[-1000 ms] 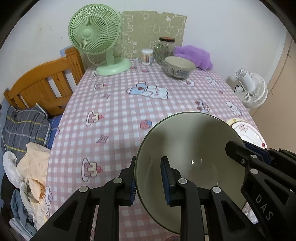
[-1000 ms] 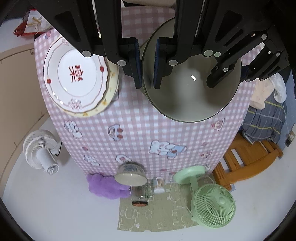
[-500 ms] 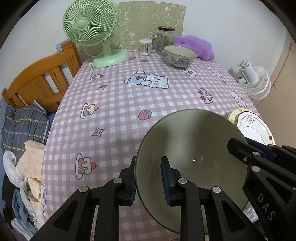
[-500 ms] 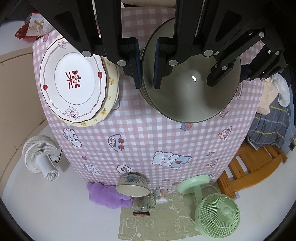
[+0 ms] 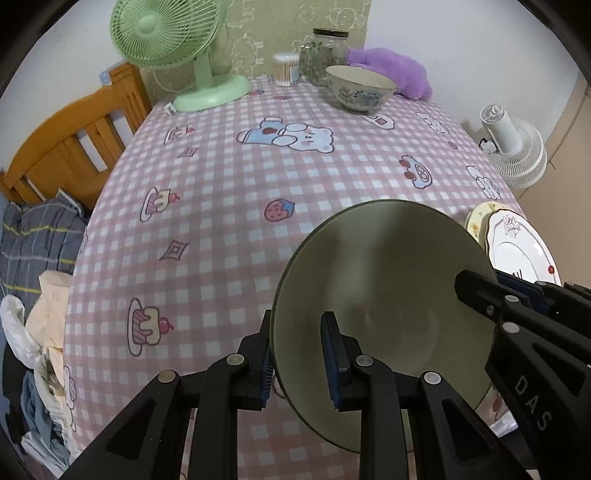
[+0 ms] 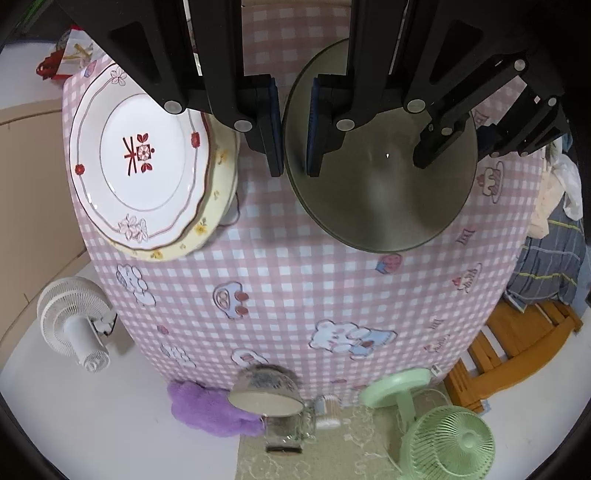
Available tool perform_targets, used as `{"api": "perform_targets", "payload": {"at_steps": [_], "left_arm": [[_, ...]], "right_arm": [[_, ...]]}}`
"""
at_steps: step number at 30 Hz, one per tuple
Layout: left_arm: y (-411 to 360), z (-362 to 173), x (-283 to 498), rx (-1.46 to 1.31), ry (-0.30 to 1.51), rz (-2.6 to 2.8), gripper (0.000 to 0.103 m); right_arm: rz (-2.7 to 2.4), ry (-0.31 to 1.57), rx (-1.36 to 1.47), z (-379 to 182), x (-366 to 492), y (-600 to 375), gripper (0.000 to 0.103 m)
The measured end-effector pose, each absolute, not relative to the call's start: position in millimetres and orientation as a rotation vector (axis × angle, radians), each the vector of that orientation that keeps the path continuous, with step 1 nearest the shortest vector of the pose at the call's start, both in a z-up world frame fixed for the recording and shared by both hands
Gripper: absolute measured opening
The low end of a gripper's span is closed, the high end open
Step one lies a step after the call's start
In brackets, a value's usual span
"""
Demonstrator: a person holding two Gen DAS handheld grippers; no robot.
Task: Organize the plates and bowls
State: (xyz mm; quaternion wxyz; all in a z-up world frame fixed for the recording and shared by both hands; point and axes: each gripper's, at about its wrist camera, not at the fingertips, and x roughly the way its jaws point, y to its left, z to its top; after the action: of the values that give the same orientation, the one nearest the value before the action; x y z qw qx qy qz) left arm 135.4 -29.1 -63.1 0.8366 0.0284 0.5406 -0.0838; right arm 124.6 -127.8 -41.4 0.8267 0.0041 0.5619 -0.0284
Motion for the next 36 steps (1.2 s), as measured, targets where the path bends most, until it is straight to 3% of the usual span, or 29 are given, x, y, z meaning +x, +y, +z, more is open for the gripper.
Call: {"api": "perform_targets", "payload": {"at_steps": [6, 14, 17, 18, 19, 21, 27, 36], "left_arm": [[-28, -65, 137, 0.041, 1.146, -0.173, 0.022], [-20, -62, 134, -0.019, 1.190, -0.198, 0.043], [-16, -53, 128, -0.025, 1.162, -0.201, 0.060], [-15, -48, 126, -0.024, 1.147, -0.206, 0.061], [-14, -45, 126, -0.022, 1.139, -0.210, 0.064], [-14, -34, 124, -0.013, 1.115, -0.223, 0.074], [-14, -1, 127, -0.004, 1.041, -0.240, 0.084], [-20, 30, 147, -0.031, 0.974, -0.211, 0.087]], "right_arm": [[-0.060, 1.191, -0.016, -43, 125, -126, 0.016], [-0.049, 1.208, 0.000, -41, 120, -125, 0.025], [-0.041, 1.195, 0.019, -34, 115, -123, 0.046], [-0.042, 1.182, 0.026, -31, 113, -123, 0.059], [-0.046, 1.166, 0.031, -27, 110, -123, 0.064], [-0.062, 1.132, 0.033, -17, 107, -123, 0.066], [-0.063, 1.074, 0.067, 11, 106, -126, 0.072], [-0.047, 0.983, 0.049, 51, 124, -131, 0.076]]}}
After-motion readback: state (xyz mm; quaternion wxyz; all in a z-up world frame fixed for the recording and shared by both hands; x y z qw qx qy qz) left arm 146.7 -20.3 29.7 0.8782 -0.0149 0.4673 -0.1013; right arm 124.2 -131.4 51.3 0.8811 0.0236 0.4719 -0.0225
